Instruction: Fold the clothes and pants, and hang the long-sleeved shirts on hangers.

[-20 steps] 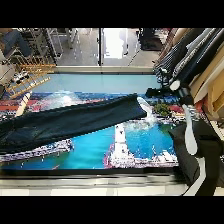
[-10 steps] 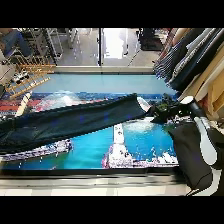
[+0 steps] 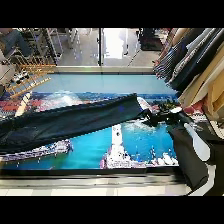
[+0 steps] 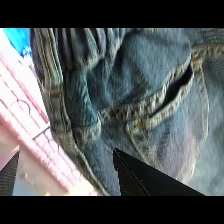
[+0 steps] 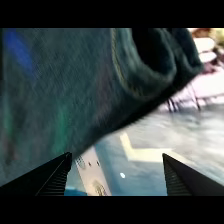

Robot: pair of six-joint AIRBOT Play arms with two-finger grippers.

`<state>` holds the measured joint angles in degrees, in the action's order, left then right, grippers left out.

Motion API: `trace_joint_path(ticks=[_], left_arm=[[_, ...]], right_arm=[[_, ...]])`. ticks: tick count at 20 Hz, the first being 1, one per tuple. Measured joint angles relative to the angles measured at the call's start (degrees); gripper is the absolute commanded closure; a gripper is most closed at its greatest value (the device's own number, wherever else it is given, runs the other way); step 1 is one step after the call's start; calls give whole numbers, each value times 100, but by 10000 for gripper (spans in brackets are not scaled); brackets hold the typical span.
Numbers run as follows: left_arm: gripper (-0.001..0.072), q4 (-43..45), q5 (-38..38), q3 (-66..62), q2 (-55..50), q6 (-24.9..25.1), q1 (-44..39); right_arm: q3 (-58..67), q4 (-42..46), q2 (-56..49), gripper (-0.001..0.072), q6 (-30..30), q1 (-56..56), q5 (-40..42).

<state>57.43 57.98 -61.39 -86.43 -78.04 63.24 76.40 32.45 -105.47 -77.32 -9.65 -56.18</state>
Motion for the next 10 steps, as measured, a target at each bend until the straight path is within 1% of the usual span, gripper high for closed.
trace_joint_path(ticks=[1, 2, 3, 4, 5, 7, 8, 10], left_arm=[[63, -37, -114, 15, -46, -11, -26], [151, -85, -214, 26, -101, -52, -61], [417, -164, -328, 35, -166, -133, -109], [693, -264, -459, 39, -232, -179, -170], [689, -389, -577, 42, -284, -197, -245], [690, -645, -824, 46, -363, -236, -439], [690, -796, -929, 26, -389, -238, -551], [691, -1156, -1005, -138, -420, -256, -743]], right_arm=[[83, -105, -98, 93, 37, 24, 61], [175, -144, -181, 146, 66, 57, 129], [286, -146, -267, 169, 87, 87, 181], [389, -142, -337, 298, 87, 107, 249], [496, -74, -402, 410, 79, 127, 354], [664, -26, -492, 575, -9, 144, 487], [741, -39, -509, 672, -24, 153, 546], [949, -35, -535, 674, -68, 142, 577]])
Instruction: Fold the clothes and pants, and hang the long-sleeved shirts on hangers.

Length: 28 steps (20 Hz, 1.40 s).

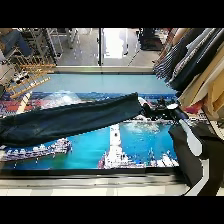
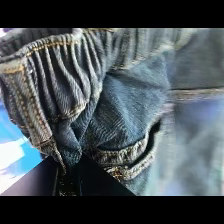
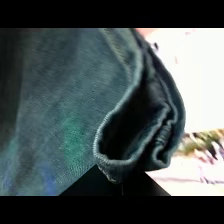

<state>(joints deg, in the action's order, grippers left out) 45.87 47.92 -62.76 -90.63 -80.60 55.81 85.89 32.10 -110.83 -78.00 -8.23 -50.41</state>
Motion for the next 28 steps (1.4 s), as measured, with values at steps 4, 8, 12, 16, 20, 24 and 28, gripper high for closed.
trace_joint_path(ticks=[4, 8, 12, 16, 20, 24, 28], left_arm=[[694, -372, 557, -1091, -24, 291, -138], [694, 835, 1521, -2076, -33, 719, -61], [691, 2422, 2013, -2170, -192, 1036, -22], [8, 3620, 2151, -2170, -350, 1123, 44], [3, 3781, 2304, -2367, -343, 970, 52], [688, 2026, 2830, -2704, -245, 1049, 28], [690, 81, 3904, -2804, -208, 1856, -214]], right_arm=[[647, 577, 280, 675, 114, -96, -761], [356, 2063, 1071, 675, 402, -72, -2559], [-1373, 2564, 2155, 663, 612, 83, -3270], [-3272, 2643, 3298, 188, 656, 448, -3383], [-3952, 2885, 4183, 186, 501, -129, -3095], [-4142, 2599, 4068, 187, 938, -1047, -2450], [-4098, 1768, 3432, 187, 1788, -1300, -1738]])
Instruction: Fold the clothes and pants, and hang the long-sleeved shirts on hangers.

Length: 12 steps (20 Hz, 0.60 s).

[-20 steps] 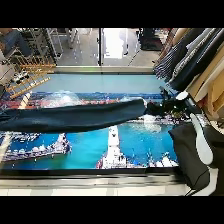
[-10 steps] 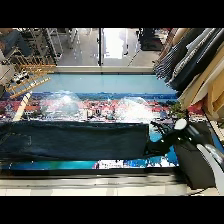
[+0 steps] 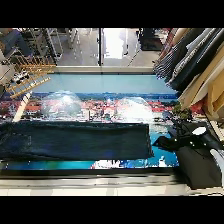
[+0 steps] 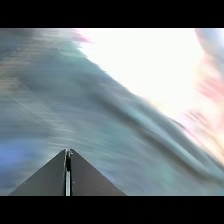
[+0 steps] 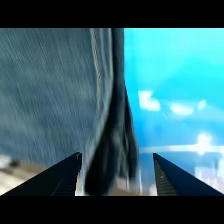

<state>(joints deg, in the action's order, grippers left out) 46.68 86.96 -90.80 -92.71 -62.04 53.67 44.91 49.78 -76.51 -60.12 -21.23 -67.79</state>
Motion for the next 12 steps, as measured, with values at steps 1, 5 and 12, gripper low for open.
trace_joint_path(ticks=[1, 5, 12], left_arm=[[690, -223, 245, -4, 4, 166, -116], [690, -636, 822, 227, 79, 743, -861], [691, -225, 730, 1292, 170, 1252, -3134]], right_arm=[[59, -153, -192, 187, 149, 9, 125], [407, -730, -1019, 388, 560, 278, 284], [1097, 197, -1237, 676, 11, 796, 474]])
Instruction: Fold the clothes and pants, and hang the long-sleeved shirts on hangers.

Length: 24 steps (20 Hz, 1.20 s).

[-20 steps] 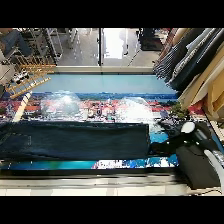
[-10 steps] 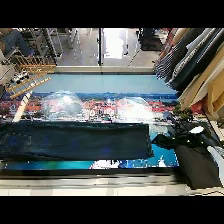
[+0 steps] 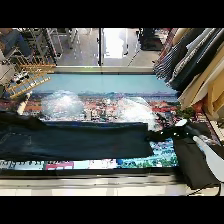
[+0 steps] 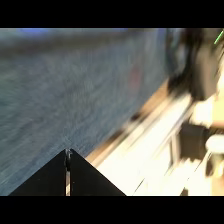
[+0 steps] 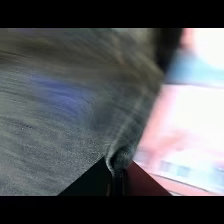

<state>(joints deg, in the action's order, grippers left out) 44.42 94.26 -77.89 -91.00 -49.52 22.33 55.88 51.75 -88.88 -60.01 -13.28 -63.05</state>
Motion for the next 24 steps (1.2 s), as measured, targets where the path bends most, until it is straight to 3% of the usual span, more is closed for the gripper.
trace_joint_path(ticks=[3, 6, 9, 13, 18, 24], left_arm=[[691, 358, -647, 452, 9, -66, -1058], [690, 520, -1552, 957, 4, -111, -2118], [690, 586, -2409, 1285, -125, -111, -2981], [690, 621, -3025, 1421, -485, -201, -3521], [690, 647, -2597, 1150, -431, -463, -3460], [689, 671, -1370, 809, 1086, -1134, -2865]], right_arm=[[518, 1421, 811, 677, -890, -262, -28], [1082, 2387, 1569, 677, -1375, -525, -372], [1537, 2632, 1998, 676, -1589, -492, -737], [1906, 2197, 2208, 676, -1943, 363, -966], [2028, 1939, 1845, 676, -3001, 2586, -422], [2061, 1445, 439, 674, -3650, 4710, 833]])
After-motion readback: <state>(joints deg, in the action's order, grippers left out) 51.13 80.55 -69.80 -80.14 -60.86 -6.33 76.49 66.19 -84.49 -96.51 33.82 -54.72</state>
